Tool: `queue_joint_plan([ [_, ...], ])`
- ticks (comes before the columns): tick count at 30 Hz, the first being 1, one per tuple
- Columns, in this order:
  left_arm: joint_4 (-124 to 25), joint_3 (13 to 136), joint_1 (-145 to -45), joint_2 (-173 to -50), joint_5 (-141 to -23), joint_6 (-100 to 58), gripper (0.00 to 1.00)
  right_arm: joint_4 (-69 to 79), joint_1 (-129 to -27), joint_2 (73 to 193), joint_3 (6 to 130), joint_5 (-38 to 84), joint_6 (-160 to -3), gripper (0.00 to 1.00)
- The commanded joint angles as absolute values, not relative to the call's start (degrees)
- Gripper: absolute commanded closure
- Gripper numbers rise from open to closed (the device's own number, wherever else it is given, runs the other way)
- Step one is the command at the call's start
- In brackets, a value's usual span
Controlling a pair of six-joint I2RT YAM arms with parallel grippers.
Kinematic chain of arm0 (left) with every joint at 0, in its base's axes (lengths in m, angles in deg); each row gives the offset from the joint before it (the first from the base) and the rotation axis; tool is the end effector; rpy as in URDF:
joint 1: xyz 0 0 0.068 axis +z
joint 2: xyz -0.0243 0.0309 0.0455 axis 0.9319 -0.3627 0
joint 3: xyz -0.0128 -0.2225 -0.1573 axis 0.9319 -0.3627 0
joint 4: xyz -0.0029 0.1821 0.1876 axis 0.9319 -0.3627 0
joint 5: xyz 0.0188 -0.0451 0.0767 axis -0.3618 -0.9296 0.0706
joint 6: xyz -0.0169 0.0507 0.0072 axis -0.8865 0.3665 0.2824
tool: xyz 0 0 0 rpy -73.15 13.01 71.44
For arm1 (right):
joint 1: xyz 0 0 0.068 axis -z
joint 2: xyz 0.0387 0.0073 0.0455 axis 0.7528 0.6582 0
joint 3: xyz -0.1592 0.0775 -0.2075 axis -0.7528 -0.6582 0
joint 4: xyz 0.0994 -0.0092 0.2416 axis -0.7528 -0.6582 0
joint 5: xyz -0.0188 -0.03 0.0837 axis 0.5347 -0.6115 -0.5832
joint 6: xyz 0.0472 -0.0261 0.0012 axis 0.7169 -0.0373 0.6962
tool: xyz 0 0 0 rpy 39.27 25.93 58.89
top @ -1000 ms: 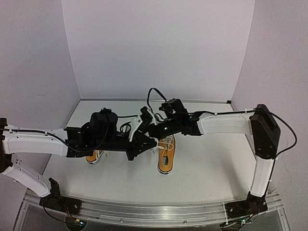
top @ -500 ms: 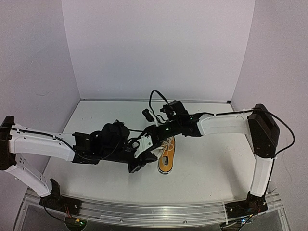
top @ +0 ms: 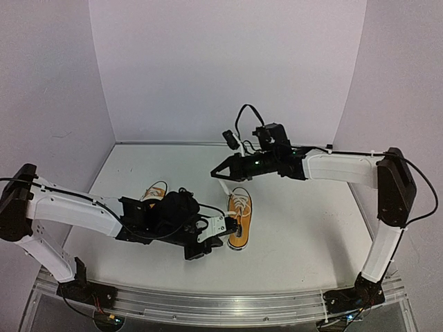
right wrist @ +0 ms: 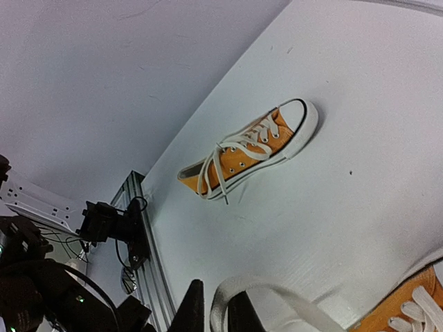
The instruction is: Tie the shoes
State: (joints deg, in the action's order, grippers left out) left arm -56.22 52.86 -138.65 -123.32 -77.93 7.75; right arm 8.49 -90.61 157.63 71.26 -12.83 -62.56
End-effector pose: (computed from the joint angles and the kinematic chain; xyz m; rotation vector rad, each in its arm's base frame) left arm 0.1077 -0.3026 0.2094 1.6437 1.6719 -0.5583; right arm 0.3035 0.3041 0.2707 -0.8492 2.0137 1.4750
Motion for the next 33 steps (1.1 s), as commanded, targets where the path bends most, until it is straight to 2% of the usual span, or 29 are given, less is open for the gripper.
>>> queue_joint_plan([
  [1, -55.92, 55.7, -139.75, -123.57, -77.74, 9.11, 1.0, 10.19, -95.76, 164.67, 80.06, -15.38, -61.71, 0.92],
  [2, -56.14, 55.71, -139.98, -123.55, -77.65, 9.26, 1.0, 10.18, -96.64, 166.4, 81.68, -15.98, -61.35, 0.89],
  [3, -56.51, 55.71, -140.17, -123.46, -77.6, 9.42, 1.0, 10.12, -97.5, 167.81, 82.91, -16.58, -61.04, 0.83],
  [5, -57.29, 55.57, -140.44, -123.21, -77.61, 9.59, 1.0, 9.9, -98.95, 169.77, 83.65, -17.49, -60.84, 0.62],
  [6, -57.44, 55.3, -140.54, -123.02, -77.67, 9.62, 1.0, 9.77, -99.37, 170.45, 83.34, -17.92, -60.81, 0.56],
  [9, -57.3, 54.17, -140.66, -122.47, -77.66, 9.71, 1.0, 9.67, -99.55, 170.16, 81.04, -18.27, -60.86, 0.44],
  [15, -57.0, 53.37, -140.65, -122.56, -76.91, 9.93, 1.0, 9.24, -99.49, 167.76, 77.88, -19.96, -60.92, 0.32],
  [19, -56.92, 53.06, -140.7, -122.48, -76.49, 10.29, 1.0, 8.71, -99.51, 166.36, 76.43, -21.13, -60.61, 0.11],
  [25, -56.26, 52.53, -140.7, -121.1, -75.46, 10.29, 1.0, 8.02, -99.55, 166.66, 72.73, -22.65, -58.42, 0.02],
  [33, -56.81, 52.5, -140.68, -120.97, -74.54, 11.08, 1.0, -0.67, -99.55, 160.28, 69.54, -16.51, -60.91, 0.02],
])
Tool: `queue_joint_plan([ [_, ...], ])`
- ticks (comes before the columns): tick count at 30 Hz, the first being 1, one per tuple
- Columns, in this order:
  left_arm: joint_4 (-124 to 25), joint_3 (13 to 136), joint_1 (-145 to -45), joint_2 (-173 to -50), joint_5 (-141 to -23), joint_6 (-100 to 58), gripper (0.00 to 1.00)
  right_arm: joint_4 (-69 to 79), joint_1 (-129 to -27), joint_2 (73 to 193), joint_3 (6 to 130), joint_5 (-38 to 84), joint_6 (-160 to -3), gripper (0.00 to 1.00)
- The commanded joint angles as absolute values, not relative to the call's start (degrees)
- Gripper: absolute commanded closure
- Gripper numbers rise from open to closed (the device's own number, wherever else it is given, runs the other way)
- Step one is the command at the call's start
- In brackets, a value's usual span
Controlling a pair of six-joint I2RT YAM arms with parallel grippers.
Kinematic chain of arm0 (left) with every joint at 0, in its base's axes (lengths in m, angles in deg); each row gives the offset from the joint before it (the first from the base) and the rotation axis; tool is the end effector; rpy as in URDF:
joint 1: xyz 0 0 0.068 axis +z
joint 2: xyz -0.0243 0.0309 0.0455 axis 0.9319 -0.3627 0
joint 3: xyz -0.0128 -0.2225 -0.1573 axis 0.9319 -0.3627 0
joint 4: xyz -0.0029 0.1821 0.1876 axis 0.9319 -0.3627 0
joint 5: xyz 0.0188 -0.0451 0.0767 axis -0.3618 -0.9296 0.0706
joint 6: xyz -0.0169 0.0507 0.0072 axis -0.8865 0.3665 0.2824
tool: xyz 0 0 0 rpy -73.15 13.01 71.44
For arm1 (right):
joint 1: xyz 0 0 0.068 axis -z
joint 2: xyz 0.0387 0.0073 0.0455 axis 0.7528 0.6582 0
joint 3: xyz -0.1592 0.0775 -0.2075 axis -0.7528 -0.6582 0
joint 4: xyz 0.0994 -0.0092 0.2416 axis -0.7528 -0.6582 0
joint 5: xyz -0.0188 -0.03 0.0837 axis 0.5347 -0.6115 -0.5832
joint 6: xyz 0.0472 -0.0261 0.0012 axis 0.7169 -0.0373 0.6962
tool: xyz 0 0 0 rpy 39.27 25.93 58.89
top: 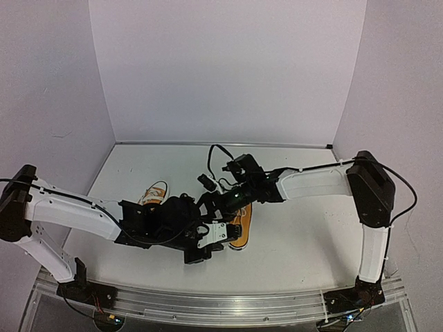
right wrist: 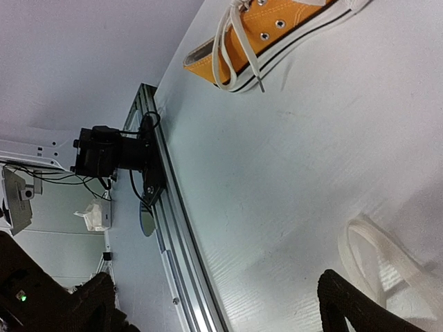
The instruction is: Tie the shoes
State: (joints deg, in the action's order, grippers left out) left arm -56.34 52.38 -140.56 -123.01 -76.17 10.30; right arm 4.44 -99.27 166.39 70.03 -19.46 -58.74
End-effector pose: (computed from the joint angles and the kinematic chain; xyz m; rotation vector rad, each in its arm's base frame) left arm 0.0980 -0.3038 0.2082 1.6942 1.6170 -0.5172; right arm 0.2581 0.3554 0.1959 -1.0084 2.3102 1.6629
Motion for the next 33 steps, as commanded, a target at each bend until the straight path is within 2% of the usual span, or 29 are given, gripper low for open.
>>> queue_joint_plan([
  [1, -56.93, 52.52, -140.64, -120.99, -74.52, 11.25, 1.0, -2.37, -99.55, 159.64, 69.47, -15.17, -61.6, 0.02],
  [10, -56.1, 51.94, -137.65, -119.83, -75.82, 8.11, 1.0, -8.02, -96.76, 149.78, 67.65, -12.74, -66.74, 0.04],
  [13, -57.29, 53.04, -135.09, -120.26, -74.69, 8.45, 1.0, -7.91, -90.8, 145.14, 64.95, -12.37, -68.72, 0.11],
  [18, -58.42, 57.96, -130.76, -123.48, -69.48, 10.06, 1.0, -8.04, -84.69, 142.17, 61.54, -8.84, -73.89, 0.3],
  [22, -56.57, 61.81, -127.44, -126.8, -72.28, 14.15, 1.0, -8.07, -83.82, 144.47, 61.96, -7.81, -76.83, 0.44],
  [26, -54.97, 62.11, -126.55, -128.12, -76.25, 19.49, 1.0, -9.8, -83.84, 150.16, 66.0, -7.57, -79.86, 0.53],
  [33, -52.15, 55.83, -126.33, -125.34, -81.44, 21.84, 1.0, -14.54, -83.86, 157.7, 74.23, -3.43, -83.73, 0.58],
])
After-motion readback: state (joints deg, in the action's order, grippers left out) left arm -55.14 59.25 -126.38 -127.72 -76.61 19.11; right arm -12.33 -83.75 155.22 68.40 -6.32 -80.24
